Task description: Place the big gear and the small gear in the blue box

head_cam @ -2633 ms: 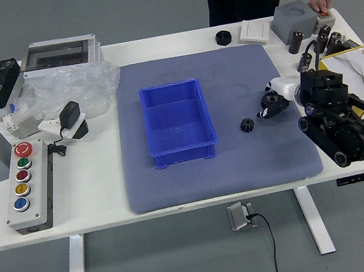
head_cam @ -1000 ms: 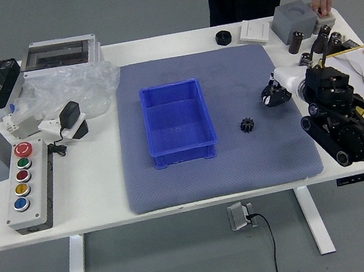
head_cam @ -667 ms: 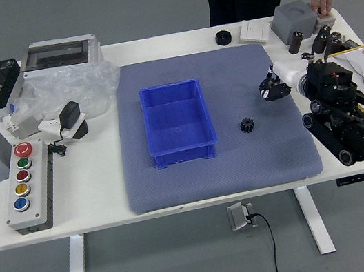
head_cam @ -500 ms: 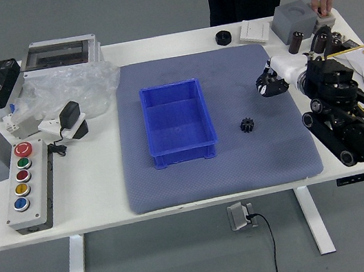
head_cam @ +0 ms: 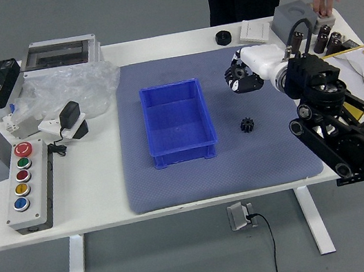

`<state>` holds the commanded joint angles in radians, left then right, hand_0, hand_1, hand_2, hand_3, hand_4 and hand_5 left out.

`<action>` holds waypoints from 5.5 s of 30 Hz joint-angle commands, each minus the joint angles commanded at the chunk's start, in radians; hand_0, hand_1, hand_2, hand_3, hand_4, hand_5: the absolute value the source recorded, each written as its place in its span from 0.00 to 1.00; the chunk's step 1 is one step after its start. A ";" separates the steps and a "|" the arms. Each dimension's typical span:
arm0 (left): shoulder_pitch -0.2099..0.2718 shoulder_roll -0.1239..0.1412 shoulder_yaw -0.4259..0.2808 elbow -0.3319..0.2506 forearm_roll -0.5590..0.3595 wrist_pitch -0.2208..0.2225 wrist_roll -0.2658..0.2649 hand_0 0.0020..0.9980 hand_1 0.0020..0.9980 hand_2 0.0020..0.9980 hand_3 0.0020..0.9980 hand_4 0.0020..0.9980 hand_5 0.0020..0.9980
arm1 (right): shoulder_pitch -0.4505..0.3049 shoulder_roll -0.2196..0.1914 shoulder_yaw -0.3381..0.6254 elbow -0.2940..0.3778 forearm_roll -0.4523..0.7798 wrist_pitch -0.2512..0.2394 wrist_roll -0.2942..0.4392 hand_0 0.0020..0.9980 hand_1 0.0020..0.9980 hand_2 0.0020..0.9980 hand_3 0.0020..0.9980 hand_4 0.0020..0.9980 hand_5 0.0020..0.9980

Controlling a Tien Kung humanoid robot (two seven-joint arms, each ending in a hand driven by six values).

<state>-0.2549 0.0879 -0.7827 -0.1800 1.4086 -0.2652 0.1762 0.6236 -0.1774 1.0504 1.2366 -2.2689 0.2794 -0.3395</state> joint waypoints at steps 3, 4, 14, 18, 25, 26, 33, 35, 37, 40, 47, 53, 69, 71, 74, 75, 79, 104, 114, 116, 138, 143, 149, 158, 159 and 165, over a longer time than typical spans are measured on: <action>0.000 0.001 0.002 0.000 -0.001 0.000 0.000 0.88 0.87 0.86 0.85 0.80 0.52 | 0.005 0.018 -0.020 0.023 0.000 0.001 0.000 0.55 0.45 0.52 0.59 0.37 0.33; 0.000 0.001 0.003 0.000 -0.001 -0.001 0.000 0.88 0.87 0.86 0.85 0.80 0.52 | 0.008 0.026 -0.029 0.030 0.000 0.002 0.000 0.55 0.45 0.52 0.59 0.37 0.33; 0.000 0.002 0.014 0.000 -0.004 -0.002 -0.001 0.88 0.87 0.86 0.85 0.80 0.52 | 0.026 0.087 -0.122 0.052 0.000 0.002 0.002 0.55 0.46 0.52 0.59 0.37 0.33; 0.000 0.001 0.016 0.000 -0.006 -0.002 0.000 0.88 0.87 0.86 0.85 0.80 0.52 | 0.027 0.096 -0.143 0.047 0.000 0.019 -0.001 0.55 0.46 0.52 0.59 0.37 0.33; 0.001 -0.001 0.015 0.000 -0.006 -0.003 0.002 0.88 0.87 0.86 0.85 0.81 0.53 | 0.030 0.100 -0.134 0.030 0.000 0.050 -0.001 0.68 0.67 0.78 0.83 0.64 0.43; 0.001 -0.001 0.015 0.000 -0.006 -0.003 0.002 0.88 0.87 0.86 0.84 0.81 0.53 | 0.031 0.100 -0.133 0.029 0.000 0.050 -0.001 0.80 0.80 0.94 1.00 0.78 0.51; 0.001 -0.003 0.020 0.000 -0.013 -0.004 0.003 0.88 0.86 0.86 0.85 0.81 0.53 | 0.034 0.098 -0.126 0.033 0.000 0.053 -0.001 0.83 0.82 0.96 1.00 0.82 0.54; 0.001 -0.002 0.021 0.000 -0.015 -0.004 0.003 0.88 0.86 0.86 0.85 0.81 0.53 | 0.032 0.092 -0.124 0.041 0.000 0.053 -0.001 0.83 0.82 0.96 1.00 0.82 0.54; 0.000 -0.002 0.021 0.000 -0.017 -0.004 0.003 0.88 0.86 0.86 0.85 0.81 0.53 | 0.028 0.076 -0.117 0.053 0.000 0.051 -0.002 0.83 0.82 0.96 1.00 0.82 0.54; -0.001 -0.001 0.020 0.000 -0.018 -0.003 0.003 0.88 0.86 0.86 0.84 0.80 0.52 | 0.016 0.044 -0.099 0.070 0.000 0.045 -0.003 0.81 0.79 0.91 0.97 0.82 0.54; 0.000 0.002 0.013 0.000 -0.016 -0.002 0.004 0.88 0.86 0.86 0.84 0.80 0.52 | -0.034 -0.029 -0.051 0.091 0.000 0.037 -0.007 0.77 0.76 0.85 0.89 0.76 0.50; -0.002 0.002 0.011 0.000 -0.017 -0.001 0.003 0.88 0.86 0.86 0.84 0.80 0.51 | -0.074 -0.058 -0.043 0.089 0.000 0.040 -0.009 0.76 0.73 0.80 0.84 0.69 0.44; -0.001 0.003 0.018 0.000 -0.019 0.002 0.001 0.88 0.86 0.86 0.84 0.80 0.51 | -0.131 -0.051 -0.063 0.018 0.000 0.028 -0.001 0.72 0.71 0.76 0.74 0.64 0.41; -0.001 0.002 0.018 0.000 -0.018 0.002 0.001 0.88 0.86 0.86 0.84 0.80 0.51 | -0.133 -0.049 -0.065 0.009 0.000 0.027 -0.001 0.72 0.71 0.76 0.74 0.64 0.41; -0.001 0.001 0.018 0.000 -0.017 0.001 0.001 0.88 0.86 0.86 0.84 0.80 0.51 | -0.136 -0.048 -0.068 -0.003 0.000 0.026 -0.001 0.71 0.69 0.76 0.73 0.62 0.38; -0.001 0.002 0.018 0.000 -0.017 0.001 0.001 0.88 0.86 0.86 0.84 0.80 0.51 | -0.136 -0.048 -0.069 -0.006 0.000 0.026 -0.001 0.71 0.69 0.76 0.73 0.62 0.38; -0.001 0.002 0.017 0.000 -0.014 0.001 0.001 0.88 0.86 0.86 0.84 0.80 0.51 | -0.137 -0.047 -0.071 -0.019 0.000 0.026 -0.002 0.71 0.69 0.76 0.73 0.62 0.38; -0.001 0.000 0.011 0.000 -0.011 0.000 0.000 0.88 0.86 0.85 0.84 0.79 0.51 | -0.134 -0.029 -0.073 -0.032 0.000 0.042 -0.009 0.60 0.63 0.76 0.71 0.55 0.28; 0.000 -0.001 0.009 0.000 -0.009 0.000 -0.001 0.88 0.86 0.85 0.84 0.78 0.51 | -0.141 -0.023 -0.073 -0.043 0.000 0.041 -0.008 0.60 0.62 0.76 0.70 0.55 0.27; 0.000 -0.002 0.009 0.000 -0.008 0.000 -0.001 0.88 0.86 0.85 0.84 0.78 0.51 | -0.142 -0.022 -0.073 -0.044 0.000 0.041 -0.008 0.60 0.62 0.76 0.70 0.54 0.23; -0.001 -0.005 0.012 0.000 -0.010 0.000 -0.006 0.88 0.86 0.85 0.84 0.78 0.51 | -0.146 -0.016 -0.071 -0.056 0.000 0.032 -0.006 0.54 0.57 0.70 0.66 0.49 0.16; -0.001 -0.005 0.013 0.000 -0.010 -0.001 -0.006 0.88 0.86 0.85 0.84 0.78 0.51 | -0.145 -0.014 -0.070 -0.060 0.000 0.025 -0.005 0.53 0.55 0.67 0.62 0.47 0.14; 0.000 -0.006 0.015 0.000 -0.010 -0.002 -0.005 0.88 0.86 0.85 0.84 0.78 0.51 | -0.147 -0.011 -0.070 -0.065 0.000 0.009 -0.005 0.52 0.53 0.64 0.59 0.45 0.11; 0.001 -0.006 0.014 0.000 -0.008 -0.003 -0.005 0.88 0.86 0.85 0.84 0.79 0.51 | -0.144 -0.007 -0.056 -0.062 0.000 -0.017 -0.004 0.50 0.50 0.59 0.57 0.44 0.11; 0.001 -0.006 0.014 0.000 -0.008 -0.003 -0.005 0.88 0.86 0.85 0.84 0.79 0.51 | -0.144 -0.007 -0.054 -0.062 0.000 -0.018 -0.004 0.50 0.50 0.59 0.57 0.44 0.11; 0.001 -0.006 0.013 0.000 -0.007 -0.003 -0.005 0.88 0.86 0.85 0.84 0.79 0.51 | -0.142 -0.007 -0.039 -0.057 0.000 -0.024 -0.004 0.50 0.50 0.58 0.56 0.43 0.08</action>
<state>-0.2542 0.0818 -0.7694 -0.1800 1.4016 -0.2679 0.1713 0.4821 -0.1848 1.0109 1.1795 -2.2689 0.2551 -0.3437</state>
